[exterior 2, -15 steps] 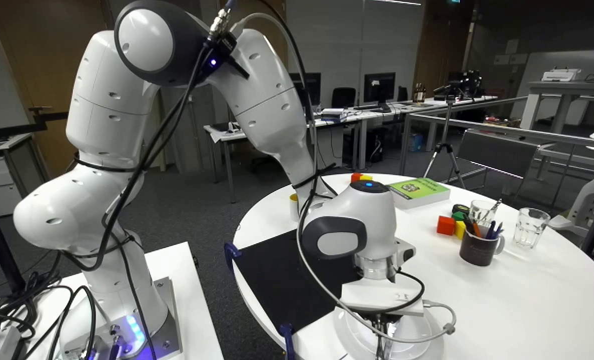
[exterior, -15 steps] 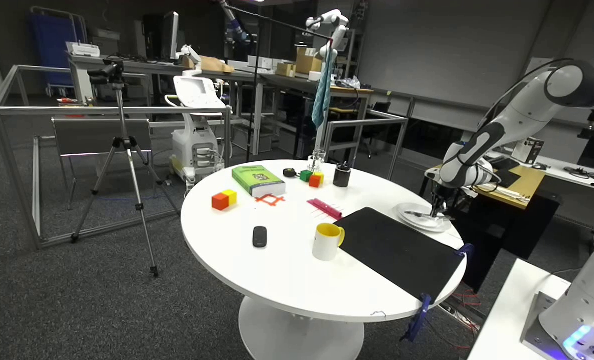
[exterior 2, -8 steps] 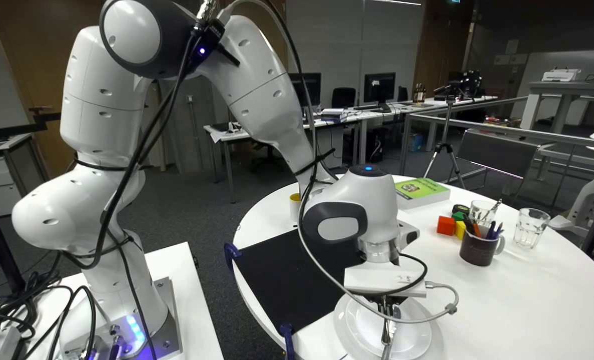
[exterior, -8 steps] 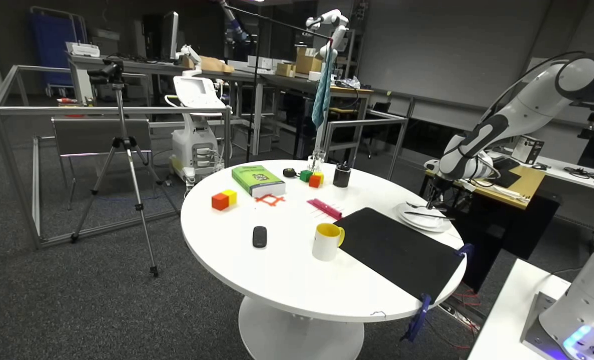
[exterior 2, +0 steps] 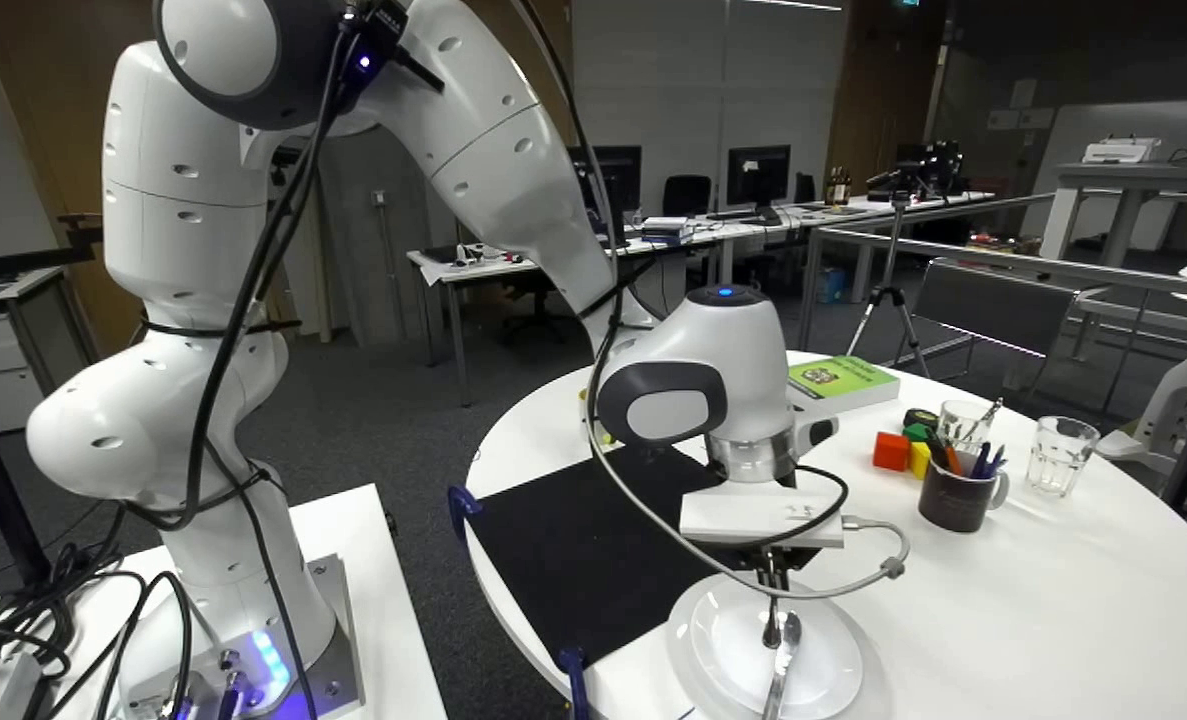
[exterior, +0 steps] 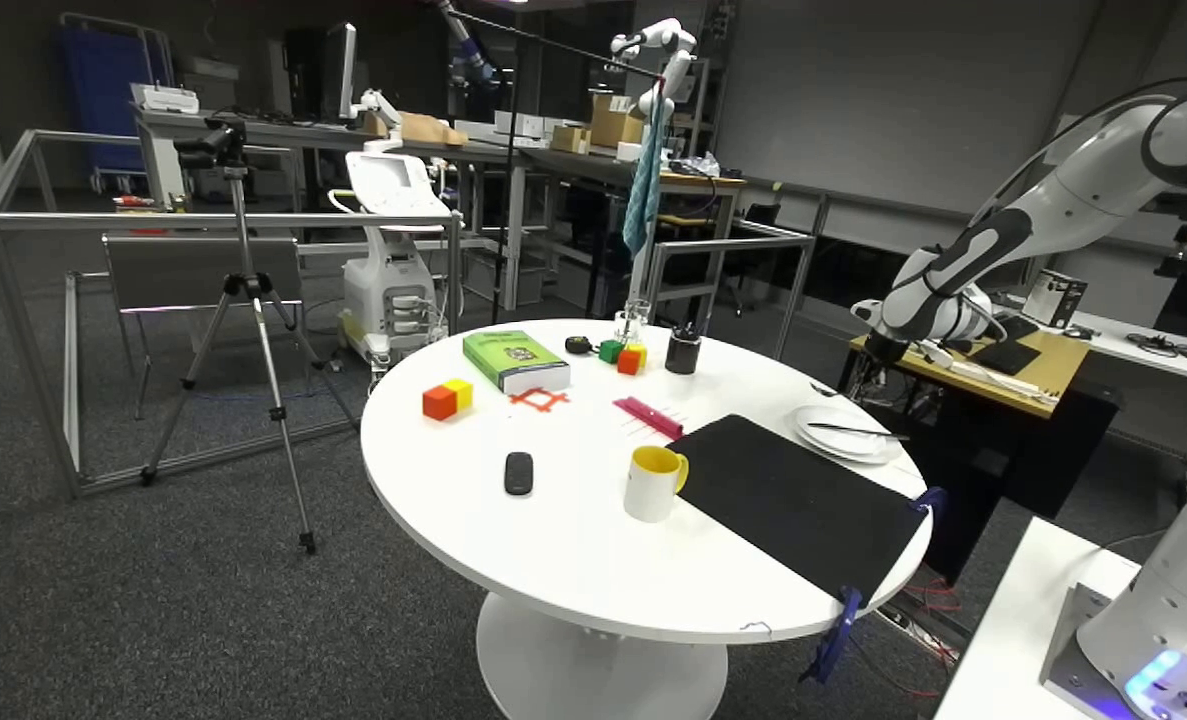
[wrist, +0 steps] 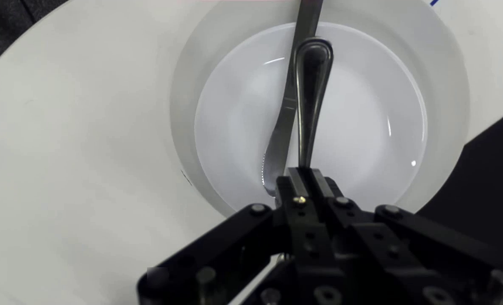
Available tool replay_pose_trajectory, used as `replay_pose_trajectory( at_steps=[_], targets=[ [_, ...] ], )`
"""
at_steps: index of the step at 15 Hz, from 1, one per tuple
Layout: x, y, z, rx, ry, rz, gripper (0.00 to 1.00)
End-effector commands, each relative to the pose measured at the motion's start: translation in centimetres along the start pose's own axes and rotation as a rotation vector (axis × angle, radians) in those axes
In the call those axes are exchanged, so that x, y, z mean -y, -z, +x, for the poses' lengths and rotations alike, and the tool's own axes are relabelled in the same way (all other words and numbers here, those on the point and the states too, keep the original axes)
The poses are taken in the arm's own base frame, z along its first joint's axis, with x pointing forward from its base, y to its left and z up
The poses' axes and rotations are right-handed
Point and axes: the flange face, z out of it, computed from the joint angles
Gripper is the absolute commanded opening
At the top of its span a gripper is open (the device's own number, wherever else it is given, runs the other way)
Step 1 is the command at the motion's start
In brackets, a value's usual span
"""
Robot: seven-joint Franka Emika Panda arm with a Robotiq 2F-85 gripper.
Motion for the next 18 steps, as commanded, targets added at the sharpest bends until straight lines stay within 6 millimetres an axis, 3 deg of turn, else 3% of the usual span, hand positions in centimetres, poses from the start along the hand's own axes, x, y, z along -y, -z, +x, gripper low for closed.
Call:
replay_pose_trajectory(
  at_steps=[1,10,18],
  targets=[
    [1.4,2.7,0.1,0.034,-0.086,0.008,0.02],
    [4.7,5.4,3.2,0.138,-0.349,0.012,0.02],
    [9.6,5.8,6.9,0.180,-0.462,-0.001,0.02]
  ],
)
